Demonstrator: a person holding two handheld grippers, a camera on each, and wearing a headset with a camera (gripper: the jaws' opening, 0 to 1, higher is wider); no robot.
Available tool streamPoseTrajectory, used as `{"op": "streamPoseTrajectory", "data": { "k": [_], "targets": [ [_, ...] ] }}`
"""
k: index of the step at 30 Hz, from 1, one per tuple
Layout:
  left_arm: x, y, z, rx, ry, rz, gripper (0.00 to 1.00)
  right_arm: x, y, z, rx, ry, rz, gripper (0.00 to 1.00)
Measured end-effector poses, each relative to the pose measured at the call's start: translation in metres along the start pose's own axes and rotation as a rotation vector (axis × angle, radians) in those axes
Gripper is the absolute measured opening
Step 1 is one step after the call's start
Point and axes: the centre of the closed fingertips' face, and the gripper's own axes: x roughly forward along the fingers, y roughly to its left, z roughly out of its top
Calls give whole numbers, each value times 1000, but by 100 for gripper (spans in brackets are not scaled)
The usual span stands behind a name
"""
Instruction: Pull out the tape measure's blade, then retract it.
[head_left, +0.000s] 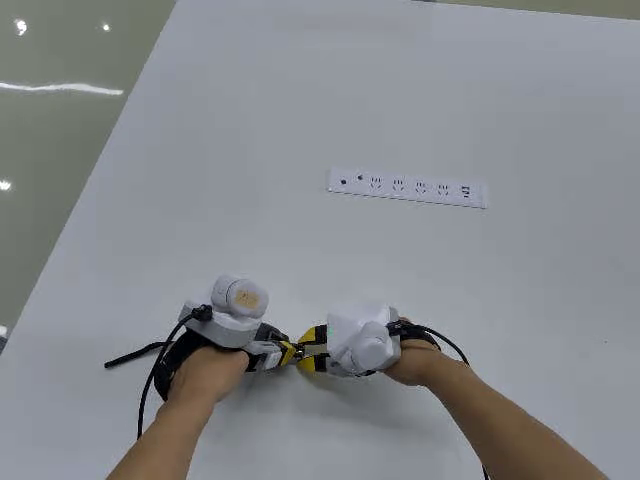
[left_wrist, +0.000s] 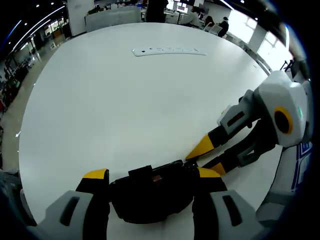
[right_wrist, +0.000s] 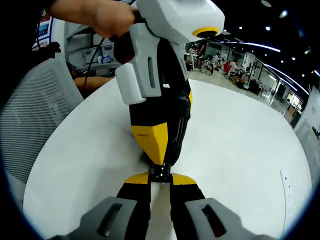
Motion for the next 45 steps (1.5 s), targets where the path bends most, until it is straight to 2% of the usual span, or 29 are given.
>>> {"op": "streamPoseTrajectory", "data": {
  "k": [26, 45],
  "targets": [
    [-1, 3, -1, -36, -12, -5, 64, 9, -4, 8, -26, -7, -20, 13],
    [4, 2, -1, -57, -6, 17, 66, 13, -5, 4, 6, 3, -32, 14]
  ]
}}
